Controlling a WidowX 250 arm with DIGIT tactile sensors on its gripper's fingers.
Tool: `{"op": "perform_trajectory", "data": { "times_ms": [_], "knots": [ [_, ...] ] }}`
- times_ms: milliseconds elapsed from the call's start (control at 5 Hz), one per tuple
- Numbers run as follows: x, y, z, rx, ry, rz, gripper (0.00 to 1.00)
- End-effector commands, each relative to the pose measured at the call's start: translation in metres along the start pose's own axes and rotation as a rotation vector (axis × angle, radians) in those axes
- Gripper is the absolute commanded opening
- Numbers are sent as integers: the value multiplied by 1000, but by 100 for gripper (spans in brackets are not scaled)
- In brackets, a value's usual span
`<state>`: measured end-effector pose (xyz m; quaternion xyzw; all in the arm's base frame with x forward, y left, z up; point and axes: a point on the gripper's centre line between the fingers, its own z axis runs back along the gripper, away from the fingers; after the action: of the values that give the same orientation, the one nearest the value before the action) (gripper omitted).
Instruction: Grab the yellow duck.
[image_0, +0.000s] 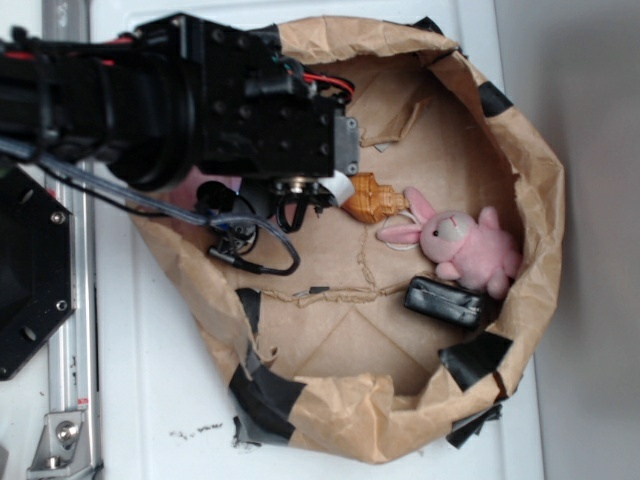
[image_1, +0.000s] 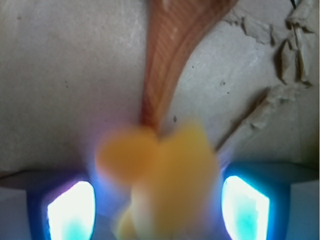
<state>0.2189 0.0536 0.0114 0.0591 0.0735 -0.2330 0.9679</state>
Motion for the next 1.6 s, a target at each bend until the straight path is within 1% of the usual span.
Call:
{"op": "perform_trajectory", "data": {
  "times_ms": [0, 400, 600, 1000, 1200, 1400],
  "knots": [
    [7, -29, 18, 1, -74, -67, 100],
    [8, -21, 15, -28, -62, -43, 100],
    [7, -13, 21, -30, -83, -14, 100],
    [3, 10, 35, -71, -135, 81, 100],
    [6, 14, 34, -81, -139, 111, 100],
    [16, 14, 28, -117, -168, 147, 100]
  ]
}}
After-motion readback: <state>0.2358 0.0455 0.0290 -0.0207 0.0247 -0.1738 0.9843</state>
